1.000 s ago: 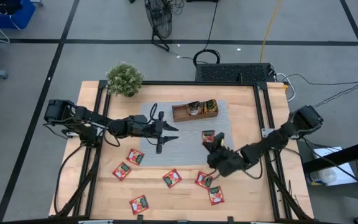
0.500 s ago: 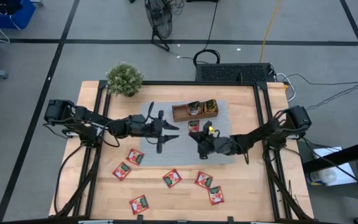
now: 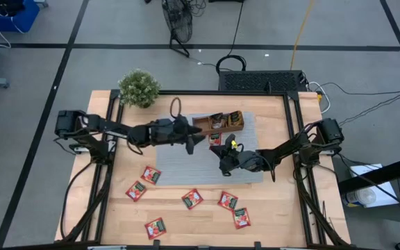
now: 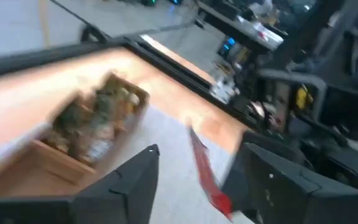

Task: Pick & Place Tea
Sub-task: Put the red tea bag into the left section of the wooden organizer

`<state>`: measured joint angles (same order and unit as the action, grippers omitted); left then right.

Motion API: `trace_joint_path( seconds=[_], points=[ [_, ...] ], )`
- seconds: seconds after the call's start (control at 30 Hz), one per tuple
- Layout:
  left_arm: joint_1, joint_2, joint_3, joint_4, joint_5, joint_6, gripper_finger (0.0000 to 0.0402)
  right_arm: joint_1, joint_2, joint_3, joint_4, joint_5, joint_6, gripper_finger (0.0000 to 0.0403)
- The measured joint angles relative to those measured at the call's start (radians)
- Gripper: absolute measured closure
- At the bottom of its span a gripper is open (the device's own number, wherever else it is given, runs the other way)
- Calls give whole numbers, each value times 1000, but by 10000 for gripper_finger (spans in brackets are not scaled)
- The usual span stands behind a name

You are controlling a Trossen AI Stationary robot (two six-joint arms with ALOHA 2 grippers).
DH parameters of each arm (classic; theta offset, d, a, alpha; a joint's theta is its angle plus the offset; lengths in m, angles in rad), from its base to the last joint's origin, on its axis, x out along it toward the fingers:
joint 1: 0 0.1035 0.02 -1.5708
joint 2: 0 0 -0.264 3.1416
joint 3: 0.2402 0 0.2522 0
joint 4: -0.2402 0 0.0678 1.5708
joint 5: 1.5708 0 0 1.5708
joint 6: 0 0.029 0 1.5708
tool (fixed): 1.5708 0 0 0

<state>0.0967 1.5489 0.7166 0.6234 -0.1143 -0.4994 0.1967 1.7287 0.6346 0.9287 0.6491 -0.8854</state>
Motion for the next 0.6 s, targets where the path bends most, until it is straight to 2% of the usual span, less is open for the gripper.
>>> trace_joint_path(
  seconds=[0.1,0.3,0.43,0.6],
  points=[
    [-13,72,48,36,45,-4,150,0,0,0,12,0,-5,403],
    [-24,172,122,27,44,-7,136,0,0,0,32,1,-18,403],
    [-20,182,142,29,44,24,140,1,0,0,31,1,-17,403],
    [-10,177,143,28,45,30,168,1,0,0,17,2,-8,403]
  ],
)
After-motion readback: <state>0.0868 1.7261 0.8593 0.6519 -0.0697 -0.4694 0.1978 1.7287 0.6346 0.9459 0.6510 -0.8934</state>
